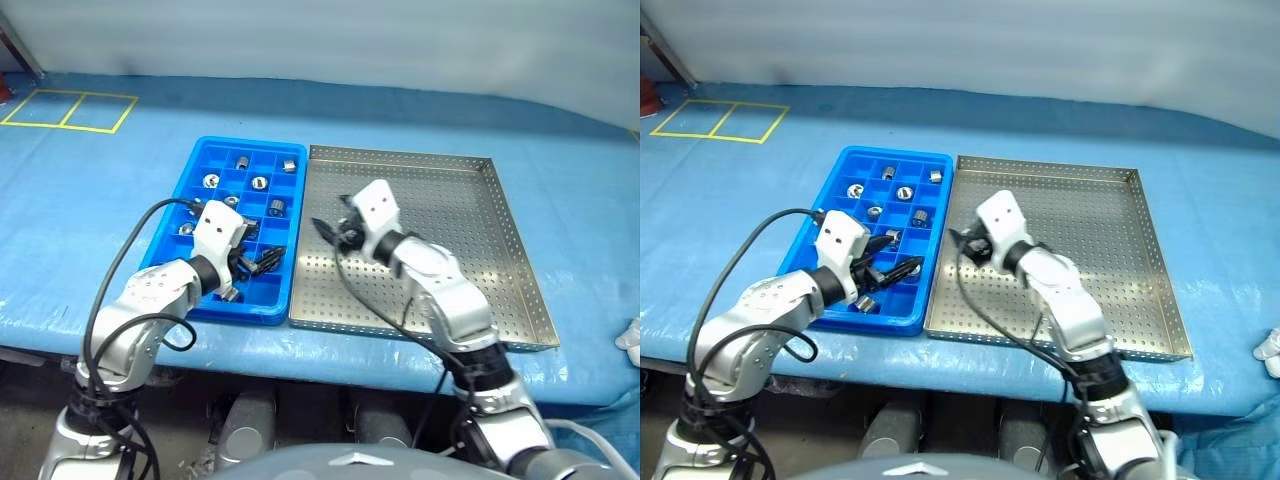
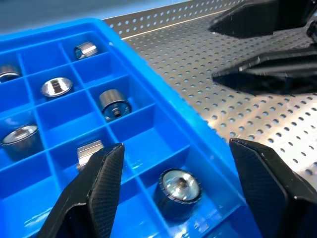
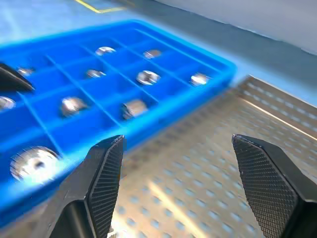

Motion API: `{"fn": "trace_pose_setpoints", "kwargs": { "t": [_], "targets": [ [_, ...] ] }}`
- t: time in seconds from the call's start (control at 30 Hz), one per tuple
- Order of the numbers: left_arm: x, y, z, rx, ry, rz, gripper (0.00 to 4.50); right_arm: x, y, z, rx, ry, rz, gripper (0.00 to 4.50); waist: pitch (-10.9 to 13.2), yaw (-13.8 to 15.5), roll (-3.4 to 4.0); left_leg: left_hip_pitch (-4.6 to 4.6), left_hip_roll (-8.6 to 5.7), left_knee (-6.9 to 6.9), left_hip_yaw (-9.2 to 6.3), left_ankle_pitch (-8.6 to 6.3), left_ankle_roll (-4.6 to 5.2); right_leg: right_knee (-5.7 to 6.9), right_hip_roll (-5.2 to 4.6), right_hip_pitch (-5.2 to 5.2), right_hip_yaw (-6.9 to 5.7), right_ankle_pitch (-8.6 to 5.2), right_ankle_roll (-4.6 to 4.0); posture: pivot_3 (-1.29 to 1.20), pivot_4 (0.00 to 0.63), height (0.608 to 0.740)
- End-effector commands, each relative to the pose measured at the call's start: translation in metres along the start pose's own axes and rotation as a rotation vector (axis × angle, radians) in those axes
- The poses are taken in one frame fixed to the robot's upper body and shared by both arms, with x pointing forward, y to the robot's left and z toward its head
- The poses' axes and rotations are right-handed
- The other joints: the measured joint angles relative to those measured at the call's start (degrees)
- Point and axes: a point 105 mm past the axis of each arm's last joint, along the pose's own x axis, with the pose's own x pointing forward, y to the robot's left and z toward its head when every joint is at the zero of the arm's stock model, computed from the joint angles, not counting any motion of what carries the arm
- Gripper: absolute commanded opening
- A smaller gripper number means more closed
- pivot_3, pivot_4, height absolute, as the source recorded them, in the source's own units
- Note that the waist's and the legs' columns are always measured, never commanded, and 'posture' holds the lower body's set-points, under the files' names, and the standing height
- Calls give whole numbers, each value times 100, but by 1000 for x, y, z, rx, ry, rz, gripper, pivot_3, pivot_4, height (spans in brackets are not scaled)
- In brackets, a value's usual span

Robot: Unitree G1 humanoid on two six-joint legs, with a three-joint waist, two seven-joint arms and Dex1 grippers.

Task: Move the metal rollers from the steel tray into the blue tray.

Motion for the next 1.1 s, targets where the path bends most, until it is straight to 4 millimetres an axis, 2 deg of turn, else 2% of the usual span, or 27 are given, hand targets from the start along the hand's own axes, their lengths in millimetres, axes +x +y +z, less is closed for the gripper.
{"fn": "trace_pose_setpoints", "kwargs": {
  "t": [0.03, 0.1, 0.13, 0.37, 0.5, 0.73, 1.1],
  "targets": [
    [10, -8, 16, 41, -81, -45, 3873, -19, -21, -4, -47, 25, -47, 4029, 0, -29, 2, 0, 0, 0, 0, 0, 0, 1, 0, -1, 0, 0, 0, 136, 150, 740],
    [15, -12, 18, 47, -101, -74, 4281, -29, -29, -15, -65, 78, -60, 4495, -1, -72, 2, 1, 0, 0, 4, 0, 1, 0, 0, -1, 3, 0, 0, 121, 150, 740],
    [17, -14, 18, 52, -104, -86, 4456, -32, -31, -16, -62, 79, -61, 4500, -1, -109, 2, 1, 0, 0, 4, 0, 1, 0, 0, 0, 3, 0, 0, 112, 150, 740],
    [24, -13, 19, 47, -123, -97, 4456, -43, -40, -7, -8, 8, -123, 4500, 0, -306, 1, 1, 2, 3, 4, 0, 2, 3, 2, 0, 5, 0, 2, 74, 150, 740],
    [26, -3, 18, 34, -114, -46, 4456, -45, -37, -5, -12, -8, -114, 4500, 0, -314, 2, 2, 0, 7, 4, 0, 2, 3, 1, 3, 6, 2, 5, 71, 150, 740],
    [26, -2, 23, 20, -169, -35, 4456, -42, -33, -2, -21, -31, -91, 4500, 0, -310, 1, 1, 0, 7, 4, 0, 2, 2, 2, 3, 7, 2, 5, 83, 150, 740],
    [22, -2, 21, 50, -170, -46, 4456, -34, -30, 0, -32, -38, -84, 4500, 0, -306, 2, 1, 0, 7, 3, 0, 2, 3, 2, 3, 7, 3, 6, 99, 150, 740]
  ]
}}
